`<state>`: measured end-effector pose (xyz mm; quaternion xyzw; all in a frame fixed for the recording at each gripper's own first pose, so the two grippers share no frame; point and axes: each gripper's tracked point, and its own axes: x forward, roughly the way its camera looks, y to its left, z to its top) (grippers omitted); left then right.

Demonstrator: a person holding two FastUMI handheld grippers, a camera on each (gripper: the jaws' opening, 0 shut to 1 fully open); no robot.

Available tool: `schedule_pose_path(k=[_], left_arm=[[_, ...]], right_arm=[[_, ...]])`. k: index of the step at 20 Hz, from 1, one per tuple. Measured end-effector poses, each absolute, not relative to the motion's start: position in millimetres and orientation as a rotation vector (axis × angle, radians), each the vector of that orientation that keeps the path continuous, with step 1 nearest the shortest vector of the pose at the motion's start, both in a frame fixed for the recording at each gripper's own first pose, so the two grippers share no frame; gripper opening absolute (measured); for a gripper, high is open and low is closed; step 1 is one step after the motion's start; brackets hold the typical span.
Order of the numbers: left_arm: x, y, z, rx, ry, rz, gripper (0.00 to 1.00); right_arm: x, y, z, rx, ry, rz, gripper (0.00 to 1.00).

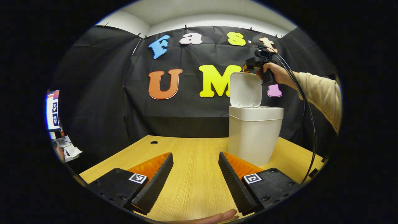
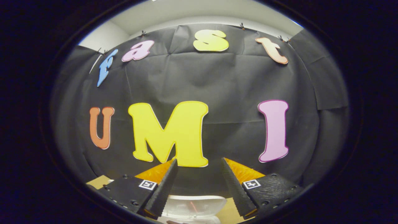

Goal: Press the lid of the desktop garbage bin to open it, pick up the crumpled paper on the desktop and throw it into the bin, then pick up the pop can on the desktop and drop it into the bin, and finally close the garbage bin lid.

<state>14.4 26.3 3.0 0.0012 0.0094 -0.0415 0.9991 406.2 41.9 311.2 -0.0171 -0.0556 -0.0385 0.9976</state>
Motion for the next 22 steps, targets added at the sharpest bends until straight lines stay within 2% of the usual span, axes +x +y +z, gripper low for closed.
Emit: schedule_pose_path(k=[6, 11, 16, 18, 22], left_arm=[[21, 33, -3, -0.010, 0.039, -0.073, 0.97], [9, 30, 12, -0.029, 0.011, -0.099, 0.96], [-15, 26, 41, -0.002, -0.080, -0.134, 0.96], [-24, 28, 52, 0.024, -0.117, -0.141, 0.96], [-30, 22, 60, -0.005, -0.149, -0.191, 0.95]], right_arm=[[399, 57, 298, 0.007, -0.038, -0.047, 0.84], [376, 35, 278, 0.019, 0.086, -0.123, 0.88], [345, 28, 228, 0.069, 0.295, -0.113, 0.89], [336, 32, 196, 0.111, 0.415, -0.090, 0.86], [322, 20, 145, 0.058, 0.584, -0.127, 0.88]])
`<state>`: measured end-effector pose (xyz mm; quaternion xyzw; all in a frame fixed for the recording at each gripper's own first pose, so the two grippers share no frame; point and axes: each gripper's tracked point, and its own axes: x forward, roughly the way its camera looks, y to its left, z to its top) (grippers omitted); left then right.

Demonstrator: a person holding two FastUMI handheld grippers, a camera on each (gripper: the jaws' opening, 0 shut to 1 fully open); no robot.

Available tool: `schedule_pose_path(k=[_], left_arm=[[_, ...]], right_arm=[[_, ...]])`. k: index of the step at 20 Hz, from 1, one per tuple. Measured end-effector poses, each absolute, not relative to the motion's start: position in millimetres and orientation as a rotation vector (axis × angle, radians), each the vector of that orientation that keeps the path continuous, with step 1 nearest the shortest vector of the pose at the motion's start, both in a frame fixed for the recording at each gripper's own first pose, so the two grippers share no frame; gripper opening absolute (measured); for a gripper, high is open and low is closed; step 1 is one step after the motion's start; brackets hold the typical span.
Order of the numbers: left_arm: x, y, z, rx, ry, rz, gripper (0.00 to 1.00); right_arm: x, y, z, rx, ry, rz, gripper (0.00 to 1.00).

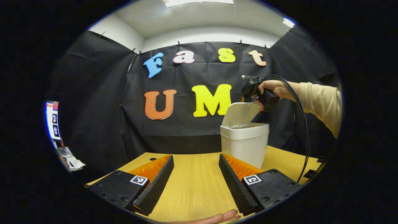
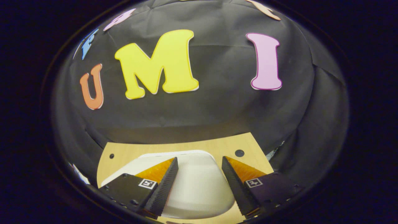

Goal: Press the lid of the desktop garbage bin to open it, pick up the crumpled paper on the desktop and throw it into the bin, then pick up the pop can on the desktop and drop it into the bin, and finally close the garbage bin lid.

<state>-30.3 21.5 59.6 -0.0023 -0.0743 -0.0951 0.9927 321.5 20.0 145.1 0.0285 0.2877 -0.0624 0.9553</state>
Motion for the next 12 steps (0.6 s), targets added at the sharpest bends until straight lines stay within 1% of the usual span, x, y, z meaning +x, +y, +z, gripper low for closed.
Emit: schedule_pose_path(k=[1, 4, 6, 12], left_arm=[[-31, 20, 57, -0.010, -0.139, -0.201, 0.95], [-26, 30, 50, -0.011, -0.116, -0.170, 0.96], [-23, 30, 48, -0.023, -0.103, -0.172, 0.96], [-19, 28, 44, -0.026, -0.093, -0.172, 0.96]], right_arm=[[321, 22, 145, 0.055, 0.583, -0.122, 0.88], [320, 20, 140, 0.075, 0.593, -0.123, 0.89], [320, 21, 137, 0.074, 0.603, -0.121, 0.89], [316, 19, 124, 0.029, 0.614, -0.126, 0.89]])
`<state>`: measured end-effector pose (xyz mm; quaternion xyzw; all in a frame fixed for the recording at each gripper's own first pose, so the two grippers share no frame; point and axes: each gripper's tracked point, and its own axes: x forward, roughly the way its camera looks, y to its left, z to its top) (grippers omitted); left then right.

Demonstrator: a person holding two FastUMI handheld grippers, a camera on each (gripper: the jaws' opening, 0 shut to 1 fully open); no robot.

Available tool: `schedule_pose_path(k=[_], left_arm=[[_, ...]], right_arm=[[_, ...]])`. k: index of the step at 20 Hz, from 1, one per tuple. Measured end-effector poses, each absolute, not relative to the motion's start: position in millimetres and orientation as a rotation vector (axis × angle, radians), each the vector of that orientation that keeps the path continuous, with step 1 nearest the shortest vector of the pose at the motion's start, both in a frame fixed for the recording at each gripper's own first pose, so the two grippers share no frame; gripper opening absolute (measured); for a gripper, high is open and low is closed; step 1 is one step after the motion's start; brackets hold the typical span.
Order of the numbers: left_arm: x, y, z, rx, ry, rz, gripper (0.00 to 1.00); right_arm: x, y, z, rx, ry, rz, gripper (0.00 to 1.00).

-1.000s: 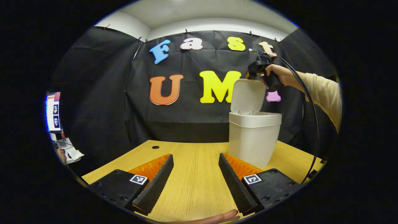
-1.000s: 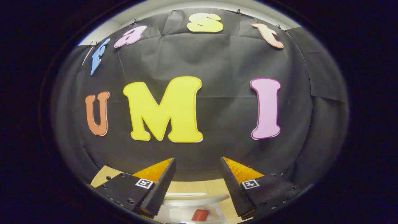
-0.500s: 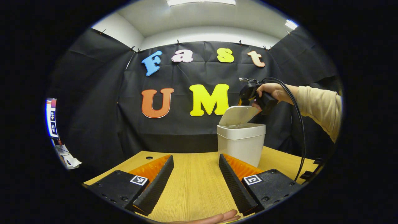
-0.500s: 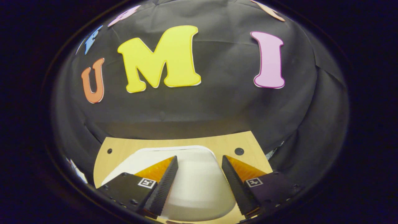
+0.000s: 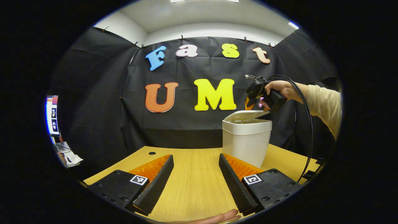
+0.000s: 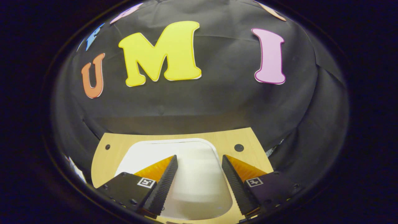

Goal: Press the lid of the desktop garbage bin to open it, pick up the crumpled paper on the desktop and throw it into the bin, then pick up the pop can on the desktop and drop it into the bin, and finally close the garbage bin lid.

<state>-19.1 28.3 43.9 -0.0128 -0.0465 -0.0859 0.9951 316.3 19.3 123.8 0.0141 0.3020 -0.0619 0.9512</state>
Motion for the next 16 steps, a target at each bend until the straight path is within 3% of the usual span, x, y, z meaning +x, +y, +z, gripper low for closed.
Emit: schedule_pose_path(k=[15, 16], left_arm=[[-16, 24, 39, -0.035, -0.076, -0.174, 0.96], [-15, 23, 38, -0.033, -0.074, -0.174, 1.00]], right_arm=[[307, 17, 104, 0.138, 0.426, -0.097, 0.91], [308, 17, 104, 0.135, 0.406, -0.098, 0.91]])
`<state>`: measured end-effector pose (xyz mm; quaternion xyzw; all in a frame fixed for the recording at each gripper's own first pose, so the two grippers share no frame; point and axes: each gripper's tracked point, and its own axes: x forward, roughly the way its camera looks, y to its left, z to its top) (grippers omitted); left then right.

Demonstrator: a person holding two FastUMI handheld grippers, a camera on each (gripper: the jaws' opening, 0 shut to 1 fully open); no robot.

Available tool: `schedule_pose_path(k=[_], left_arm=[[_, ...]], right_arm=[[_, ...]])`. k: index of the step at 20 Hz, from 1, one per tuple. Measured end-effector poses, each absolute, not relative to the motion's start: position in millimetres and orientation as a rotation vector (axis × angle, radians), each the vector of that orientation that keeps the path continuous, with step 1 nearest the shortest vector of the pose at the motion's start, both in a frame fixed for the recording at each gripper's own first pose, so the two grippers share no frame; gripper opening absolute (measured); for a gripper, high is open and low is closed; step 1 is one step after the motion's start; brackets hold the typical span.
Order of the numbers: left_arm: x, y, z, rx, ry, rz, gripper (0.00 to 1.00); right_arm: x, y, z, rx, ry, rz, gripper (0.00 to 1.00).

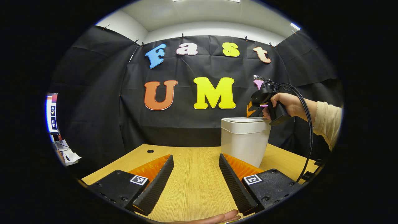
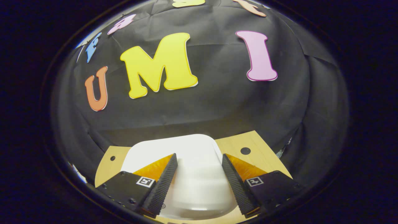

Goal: Press the lid of the desktop garbage bin to open it, pick up the crumpled paper on the desktop and throw it into the bin, then pick up the pop can on the desktop and drop it into the bin, and finally close the garbage bin lid.

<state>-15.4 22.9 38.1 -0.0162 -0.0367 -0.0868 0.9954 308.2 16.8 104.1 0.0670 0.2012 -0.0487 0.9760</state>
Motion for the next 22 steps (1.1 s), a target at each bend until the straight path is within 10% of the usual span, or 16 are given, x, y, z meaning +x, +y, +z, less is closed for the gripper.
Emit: schedule_pose_path(k=[22], left_arm=[[-3, 27, 25, -0.061, -0.022, -0.175, 0.96]], right_arm=[[258, 30, 106, 0.062, -0.052, -0.001, 0.89]])
